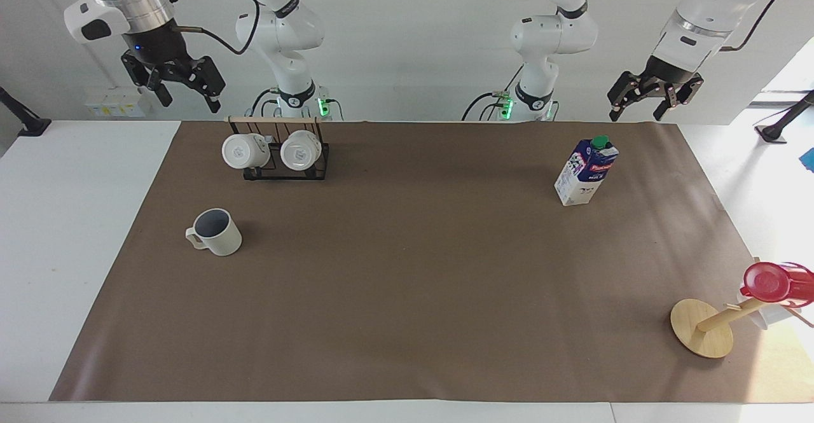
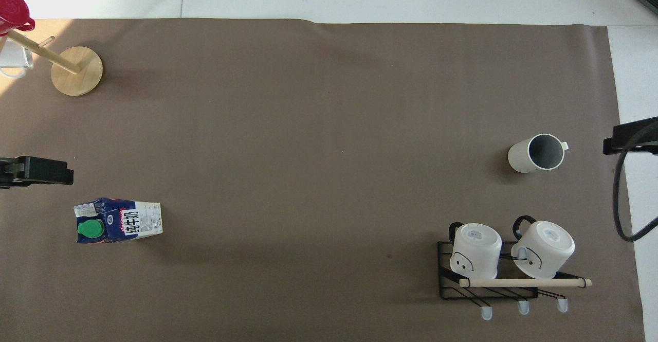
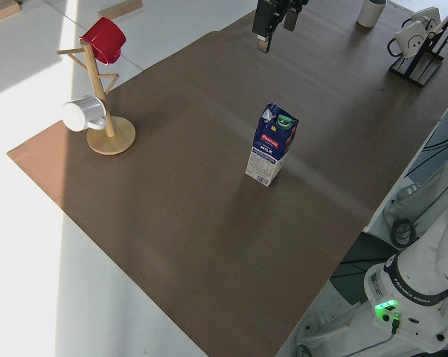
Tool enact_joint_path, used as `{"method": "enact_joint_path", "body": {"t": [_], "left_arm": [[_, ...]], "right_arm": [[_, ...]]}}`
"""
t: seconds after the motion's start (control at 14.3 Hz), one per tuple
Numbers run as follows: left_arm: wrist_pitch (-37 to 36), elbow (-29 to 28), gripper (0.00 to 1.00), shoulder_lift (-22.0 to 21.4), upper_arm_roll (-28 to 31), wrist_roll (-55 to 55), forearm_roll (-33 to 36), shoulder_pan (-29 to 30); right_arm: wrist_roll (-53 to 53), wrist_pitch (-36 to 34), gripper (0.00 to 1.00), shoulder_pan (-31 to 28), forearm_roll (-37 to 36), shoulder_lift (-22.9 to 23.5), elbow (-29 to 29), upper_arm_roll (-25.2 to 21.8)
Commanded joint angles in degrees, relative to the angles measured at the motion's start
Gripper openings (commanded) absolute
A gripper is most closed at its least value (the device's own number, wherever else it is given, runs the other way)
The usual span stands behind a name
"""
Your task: Place cup and milk on table
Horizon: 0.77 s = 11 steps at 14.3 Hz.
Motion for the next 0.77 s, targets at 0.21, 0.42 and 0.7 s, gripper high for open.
{"method": "enact_joint_path", "body": {"t": [0.21,0.42,0.7], "left_arm": [[-1.3,1.2,1.0,0.4,0.1,-0.4,0.6,-0.1],[-1.3,1.2,1.0,0.4,0.1,-0.4,0.6,-0.1],[-1.3,1.2,1.0,0.4,0.1,-0.4,0.6,-0.1]], "right_arm": [[-0.7,-0.4,1.0,-0.4,1.0,-0.5,-0.1,-0.1],[-0.7,-0.4,1.0,-0.4,1.0,-0.5,-0.1,-0.1],[-0.7,-0.4,1.0,-0.4,1.0,-0.5,-0.1,0.2]]}}
